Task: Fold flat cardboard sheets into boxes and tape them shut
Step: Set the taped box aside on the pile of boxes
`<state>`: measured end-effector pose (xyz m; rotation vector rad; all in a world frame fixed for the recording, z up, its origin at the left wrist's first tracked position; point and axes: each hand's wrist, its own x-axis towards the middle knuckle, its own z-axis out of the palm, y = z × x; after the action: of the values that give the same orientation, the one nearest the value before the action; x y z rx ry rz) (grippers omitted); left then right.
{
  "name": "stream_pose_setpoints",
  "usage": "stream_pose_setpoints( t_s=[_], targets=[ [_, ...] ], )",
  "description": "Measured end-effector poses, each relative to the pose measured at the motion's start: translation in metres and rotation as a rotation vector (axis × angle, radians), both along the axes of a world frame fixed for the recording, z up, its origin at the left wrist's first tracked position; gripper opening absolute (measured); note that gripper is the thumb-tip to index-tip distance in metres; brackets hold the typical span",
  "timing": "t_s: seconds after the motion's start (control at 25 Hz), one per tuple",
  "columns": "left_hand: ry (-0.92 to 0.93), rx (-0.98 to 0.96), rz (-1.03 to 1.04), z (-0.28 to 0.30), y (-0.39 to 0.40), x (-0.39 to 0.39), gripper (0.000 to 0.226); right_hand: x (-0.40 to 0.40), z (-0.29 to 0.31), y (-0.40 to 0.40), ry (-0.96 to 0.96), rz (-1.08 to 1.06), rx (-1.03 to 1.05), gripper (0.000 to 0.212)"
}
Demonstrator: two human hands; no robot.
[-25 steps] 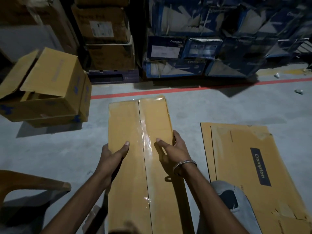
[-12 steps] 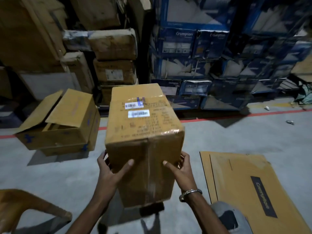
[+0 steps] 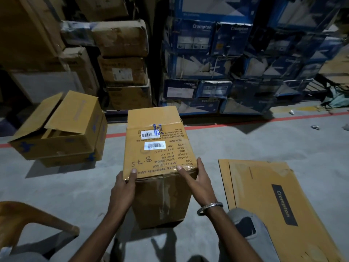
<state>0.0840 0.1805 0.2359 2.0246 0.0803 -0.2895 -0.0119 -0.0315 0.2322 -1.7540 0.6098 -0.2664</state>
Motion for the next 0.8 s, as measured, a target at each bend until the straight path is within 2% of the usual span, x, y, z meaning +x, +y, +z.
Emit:
stream_pose_setpoints(
  t_s=[0.16, 0.36, 0.44, 0.8],
  targets=[
    [-0.032, 0.015, -0.082, 0.003, -0.004, 0.015, 0.049, 0.017, -0.002, 0.009, 0.172, -0.121, -0.352, 0.123],
    [0.003, -0.016, -0.121, 0.007, -0.004, 0.028, 0.048, 0.034, 0.009, 0.022, 0.325, -0.156, -0.651, 0.148],
    [0.018, -0.029, -0.146, 0.008, -0.004, 0.032, 0.049, 0.043, 0.009, 0.023, 0.376, -0.185, -0.686, 0.147],
    [0.128, -0.031, -0.169, 0.018, -0.008, 0.054, 0.055, 0.071, 0.022, -0.001, 0.497, -0.156, -0.713, 0.111]
  ],
)
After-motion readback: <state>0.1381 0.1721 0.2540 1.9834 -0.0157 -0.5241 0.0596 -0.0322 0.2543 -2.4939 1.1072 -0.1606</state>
